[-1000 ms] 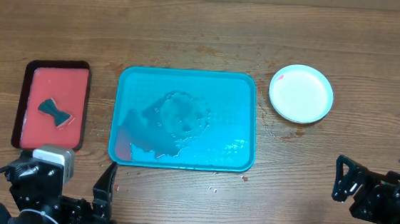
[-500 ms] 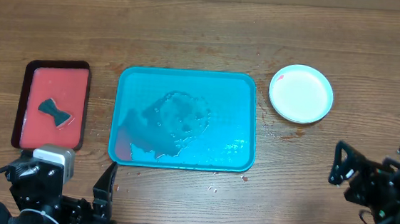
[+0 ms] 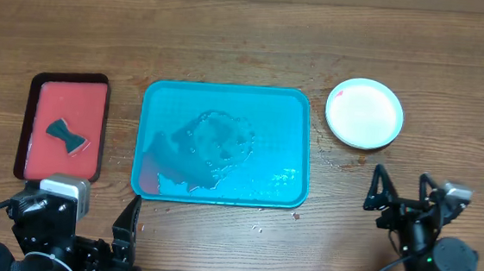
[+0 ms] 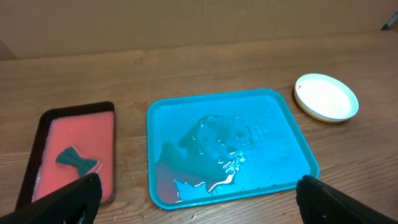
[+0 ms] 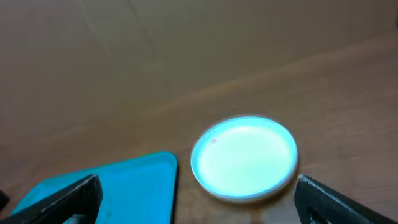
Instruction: Clean dirty plates on tray and stack at the side
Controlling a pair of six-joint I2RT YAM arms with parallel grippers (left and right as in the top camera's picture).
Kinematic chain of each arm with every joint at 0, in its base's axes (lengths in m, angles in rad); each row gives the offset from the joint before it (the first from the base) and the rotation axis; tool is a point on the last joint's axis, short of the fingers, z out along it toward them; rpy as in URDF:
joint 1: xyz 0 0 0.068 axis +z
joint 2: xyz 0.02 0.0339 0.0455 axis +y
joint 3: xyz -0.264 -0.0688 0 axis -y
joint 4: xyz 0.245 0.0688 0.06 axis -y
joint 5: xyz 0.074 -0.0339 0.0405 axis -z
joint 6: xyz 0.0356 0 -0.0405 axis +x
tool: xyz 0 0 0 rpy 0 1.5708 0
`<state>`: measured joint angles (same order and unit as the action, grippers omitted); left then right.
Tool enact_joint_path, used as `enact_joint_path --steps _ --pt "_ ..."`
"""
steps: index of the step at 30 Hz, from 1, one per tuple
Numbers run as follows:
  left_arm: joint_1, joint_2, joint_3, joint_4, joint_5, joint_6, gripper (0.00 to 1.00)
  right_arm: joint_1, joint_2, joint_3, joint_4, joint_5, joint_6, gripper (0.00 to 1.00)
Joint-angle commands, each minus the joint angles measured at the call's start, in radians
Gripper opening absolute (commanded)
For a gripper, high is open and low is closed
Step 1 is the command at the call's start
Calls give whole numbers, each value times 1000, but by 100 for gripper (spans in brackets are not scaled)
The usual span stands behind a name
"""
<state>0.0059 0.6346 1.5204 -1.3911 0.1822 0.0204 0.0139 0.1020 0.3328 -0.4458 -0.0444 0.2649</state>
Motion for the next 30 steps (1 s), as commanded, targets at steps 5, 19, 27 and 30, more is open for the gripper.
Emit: enact_joint_path --steps 5,19,27,30 --pt "-6 -6 0 0 -6 -17 100 -4 -99 -183 243 -37 -4 100" --pt "-6 -6 0 0 -6 -17 100 -3 -99 -325 378 -29 -64 100" --pt "-6 -6 0 0 -6 -17 100 -3 -99 -325 366 -25 -146 100" --pt "-6 -6 0 0 -6 -17 100 -3 -99 -325 366 -25 -146 100"
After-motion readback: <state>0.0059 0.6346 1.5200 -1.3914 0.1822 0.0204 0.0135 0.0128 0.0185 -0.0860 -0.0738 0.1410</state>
